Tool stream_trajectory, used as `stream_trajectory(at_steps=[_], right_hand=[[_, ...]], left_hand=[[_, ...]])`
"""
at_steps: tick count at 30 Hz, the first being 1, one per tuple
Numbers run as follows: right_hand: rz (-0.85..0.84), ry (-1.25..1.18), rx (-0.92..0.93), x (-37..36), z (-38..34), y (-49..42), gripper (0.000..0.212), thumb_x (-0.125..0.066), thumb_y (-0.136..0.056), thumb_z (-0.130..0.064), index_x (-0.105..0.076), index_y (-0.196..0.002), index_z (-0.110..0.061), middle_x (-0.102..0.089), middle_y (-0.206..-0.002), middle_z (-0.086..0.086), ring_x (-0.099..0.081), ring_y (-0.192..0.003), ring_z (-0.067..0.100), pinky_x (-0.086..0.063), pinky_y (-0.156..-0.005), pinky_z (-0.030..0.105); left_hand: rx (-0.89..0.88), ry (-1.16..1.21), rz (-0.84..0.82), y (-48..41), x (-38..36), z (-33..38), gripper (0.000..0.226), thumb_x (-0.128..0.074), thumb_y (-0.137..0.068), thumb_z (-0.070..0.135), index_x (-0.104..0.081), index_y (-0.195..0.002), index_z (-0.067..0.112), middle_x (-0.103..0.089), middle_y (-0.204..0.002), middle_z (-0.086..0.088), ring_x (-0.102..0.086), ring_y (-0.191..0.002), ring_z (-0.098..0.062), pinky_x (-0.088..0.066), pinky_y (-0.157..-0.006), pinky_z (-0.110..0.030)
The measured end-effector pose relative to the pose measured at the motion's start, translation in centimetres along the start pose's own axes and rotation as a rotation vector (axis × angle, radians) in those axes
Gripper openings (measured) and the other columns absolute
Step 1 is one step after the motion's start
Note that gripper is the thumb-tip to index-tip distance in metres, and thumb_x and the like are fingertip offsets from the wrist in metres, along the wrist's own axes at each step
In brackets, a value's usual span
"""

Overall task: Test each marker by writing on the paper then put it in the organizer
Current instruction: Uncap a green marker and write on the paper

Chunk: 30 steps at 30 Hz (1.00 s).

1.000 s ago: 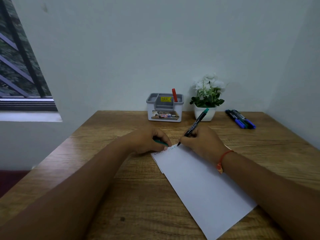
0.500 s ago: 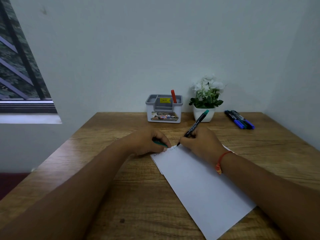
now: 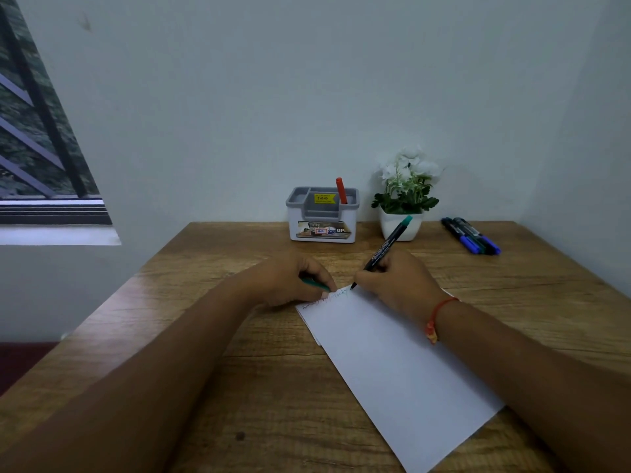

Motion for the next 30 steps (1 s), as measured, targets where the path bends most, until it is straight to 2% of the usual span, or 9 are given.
stream_trajectory(at_steps=[5,8,11,18,24,27,30], right_hand=[[0.014,0.018,0.015,0.05,0.00,-0.07,0.013,-0.069,-0.085,-0.027,-0.070,-0.077,-0.017,-0.064,-0.067,-0.004,-0.058,-0.065,0.009,-0.039,-0.054,0.024],[0.021,-0.011,0.002,0.08,0.14,-0.07,0.016,-0.069,-0.084,-0.028,-0.071,-0.087,-0.013,-0.066,-0.072,0.000,-0.060,-0.068,0.013,-0.043,-0.057,0.026],[0.036,0.004,0.002,0.11,0.30,-0.15,0.016,-0.068,-0.085,-0.028,-0.071,-0.084,-0.013,-0.066,-0.068,-0.001,-0.060,-0.065,0.013,-0.042,-0.056,0.026],[-0.023,-0.045,0.006,-0.10,0.15,-0.07,0.016,-0.067,-0.083,-0.026,-0.073,-0.085,-0.011,-0.066,-0.069,-0.002,-0.060,-0.066,0.013,-0.047,-0.060,0.028],[0.033,-0.038,-0.028,0.05,0.89,-0.51,0.017,-0.068,-0.082,-0.031,-0.071,-0.094,-0.019,-0.071,-0.078,-0.001,-0.065,-0.073,0.016,-0.046,-0.060,0.026],[0.001,-0.063,-0.022,-0.01,0.58,-0.32,0.017,-0.069,-0.081,-0.029,-0.071,-0.092,-0.017,-0.071,-0.080,0.001,-0.066,-0.075,0.017,-0.054,-0.065,0.032],[-0.008,-0.076,-0.016,0.06,0.34,-0.07,0.016,-0.069,-0.081,-0.028,-0.071,-0.090,-0.014,-0.071,-0.080,0.002,-0.065,-0.074,0.017,-0.056,-0.071,0.036]], left_hand=[[0.003,-0.004,-0.002,0.01,-0.03,0.05,0.020,-0.069,-0.086,0.023,-0.071,-0.102,0.036,-0.062,-0.103,0.024,-0.054,-0.096,0.004,-0.036,-0.074,-0.007],[0.009,-0.002,0.000,-0.03,-0.01,-0.01,0.021,-0.069,-0.086,0.023,-0.071,-0.103,0.035,-0.062,-0.102,0.025,-0.054,-0.094,0.005,-0.036,-0.074,-0.006],[0.009,-0.004,-0.004,0.00,-0.07,0.05,0.021,-0.069,-0.087,0.023,-0.071,-0.104,0.034,-0.060,-0.097,0.028,-0.053,-0.091,0.009,-0.036,-0.072,-0.005],[0.004,-0.002,-0.002,0.00,-0.03,0.01,0.021,-0.069,-0.087,0.023,-0.071,-0.103,0.034,-0.062,-0.099,0.026,-0.054,-0.093,0.007,-0.037,-0.075,-0.007],[0.010,0.004,-0.002,-0.10,-0.09,-0.15,0.020,-0.069,-0.086,0.023,-0.071,-0.103,0.035,-0.061,-0.098,0.027,-0.054,-0.091,0.008,-0.037,-0.073,-0.006],[0.003,0.003,-0.009,-0.14,-0.15,-0.17,0.020,-0.069,-0.087,0.024,-0.071,-0.104,0.035,-0.062,-0.102,0.025,-0.055,-0.094,0.004,-0.038,-0.075,-0.008],[0.003,0.007,-0.013,-0.14,-0.15,-0.20,0.020,-0.069,-0.087,0.024,-0.071,-0.103,0.035,-0.062,-0.101,0.026,-0.055,-0.096,0.004,-0.038,-0.076,-0.009]])
Point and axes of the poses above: each hand's wrist, its own y-axis away from the middle knuckle, its own x-axis out of the back of the hand, z = x × y, the point moved 8 cm from there along -y, towards the middle knuckle
